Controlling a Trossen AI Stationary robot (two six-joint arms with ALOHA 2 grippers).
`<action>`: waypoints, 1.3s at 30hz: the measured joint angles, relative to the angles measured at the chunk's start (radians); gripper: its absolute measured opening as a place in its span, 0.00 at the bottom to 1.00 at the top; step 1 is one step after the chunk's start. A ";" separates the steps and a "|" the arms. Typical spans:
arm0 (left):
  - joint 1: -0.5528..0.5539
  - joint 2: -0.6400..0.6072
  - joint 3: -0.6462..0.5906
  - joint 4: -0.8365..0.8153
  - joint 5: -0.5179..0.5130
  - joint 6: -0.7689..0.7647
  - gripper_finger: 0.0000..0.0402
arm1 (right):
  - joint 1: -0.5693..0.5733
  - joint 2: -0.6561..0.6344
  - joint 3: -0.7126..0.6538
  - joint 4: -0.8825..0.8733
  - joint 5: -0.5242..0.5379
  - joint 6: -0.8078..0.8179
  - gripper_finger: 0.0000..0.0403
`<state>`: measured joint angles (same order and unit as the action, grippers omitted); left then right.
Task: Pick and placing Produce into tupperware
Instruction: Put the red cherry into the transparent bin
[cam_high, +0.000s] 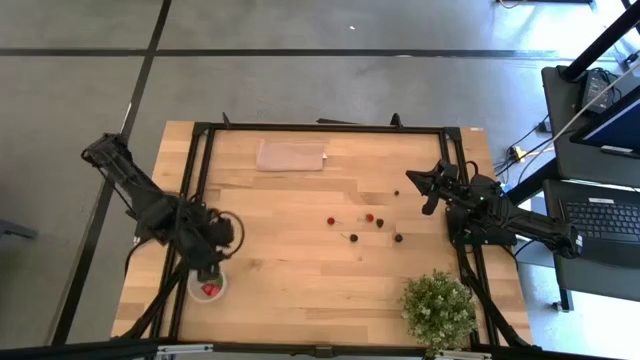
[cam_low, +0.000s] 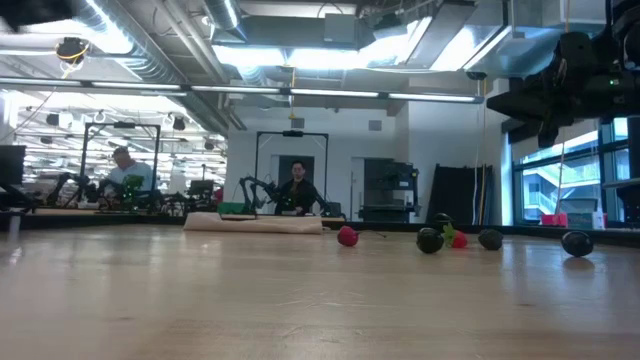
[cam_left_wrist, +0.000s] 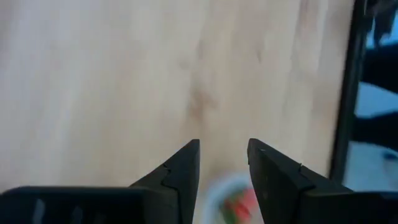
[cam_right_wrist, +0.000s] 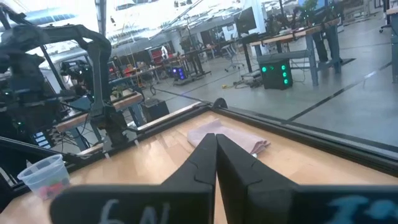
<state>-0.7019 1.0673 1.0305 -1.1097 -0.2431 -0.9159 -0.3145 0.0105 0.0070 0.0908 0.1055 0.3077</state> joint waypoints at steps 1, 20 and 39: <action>0.037 -0.004 0.001 0.019 -0.013 0.056 0.32 | 0.000 0.000 0.000 0.003 0.000 -0.002 0.03; 0.688 0.189 0.002 0.541 0.173 0.972 0.41 | 0.000 0.000 0.000 0.003 0.000 -0.026 0.03; 0.813 0.607 0.002 1.058 0.403 1.085 0.54 | 0.000 0.000 0.000 -0.018 -0.001 -0.034 0.03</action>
<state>0.1112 1.6746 1.0325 -0.0519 0.1600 0.1688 -0.3146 0.0105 0.0068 0.0728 0.1047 0.2733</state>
